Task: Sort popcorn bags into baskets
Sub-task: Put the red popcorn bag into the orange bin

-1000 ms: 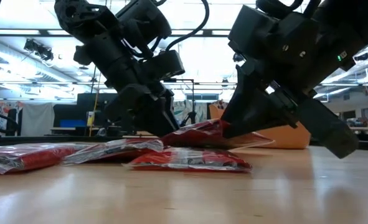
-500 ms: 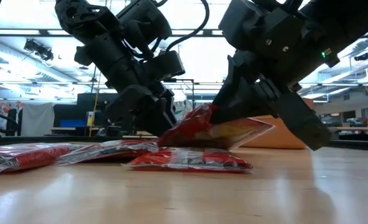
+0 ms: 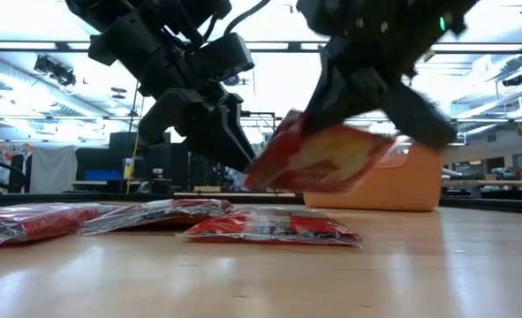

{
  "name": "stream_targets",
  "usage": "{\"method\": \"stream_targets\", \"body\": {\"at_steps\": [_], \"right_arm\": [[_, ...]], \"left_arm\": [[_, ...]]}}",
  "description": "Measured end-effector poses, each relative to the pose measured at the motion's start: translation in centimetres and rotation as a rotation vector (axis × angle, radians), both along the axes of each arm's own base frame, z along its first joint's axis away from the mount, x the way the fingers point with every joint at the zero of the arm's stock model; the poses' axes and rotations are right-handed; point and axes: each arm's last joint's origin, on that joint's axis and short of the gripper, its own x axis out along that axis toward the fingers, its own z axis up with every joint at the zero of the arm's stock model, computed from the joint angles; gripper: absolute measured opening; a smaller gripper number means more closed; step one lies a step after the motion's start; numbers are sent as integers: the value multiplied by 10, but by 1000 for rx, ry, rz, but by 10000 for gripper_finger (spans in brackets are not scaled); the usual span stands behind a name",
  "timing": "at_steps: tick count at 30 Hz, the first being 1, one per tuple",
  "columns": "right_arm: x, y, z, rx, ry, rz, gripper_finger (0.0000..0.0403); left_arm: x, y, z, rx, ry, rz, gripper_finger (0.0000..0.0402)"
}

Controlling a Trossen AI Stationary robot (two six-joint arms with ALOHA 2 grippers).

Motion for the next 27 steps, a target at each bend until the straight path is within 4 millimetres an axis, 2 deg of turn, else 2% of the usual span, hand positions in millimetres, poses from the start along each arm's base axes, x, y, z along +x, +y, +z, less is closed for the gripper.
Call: {"method": "stream_targets", "body": {"at_steps": [6, 10, 13, 17, 27], "right_arm": [[-10, -20, 47, -80, -2, -257, 7], [-16, -43, 72, -89, 0, -438, 7], [-14, -61, 75, -80, -18, -500, 7], [-11, -84, 78, -156, -33, -533, 7], [-17, -160, 74, -185, 23, -744, 7]], "left_arm": [[0, 0, 0, -13, 0, 13, 125], [0, 0, 0, -15, -2, 15, 125], [0, 0, 0, -18, -3, 18, 125], [0, 0, 0, -15, 4, 20, 125], [-7, 3, -4, 14, 78, 56, 125]]}}
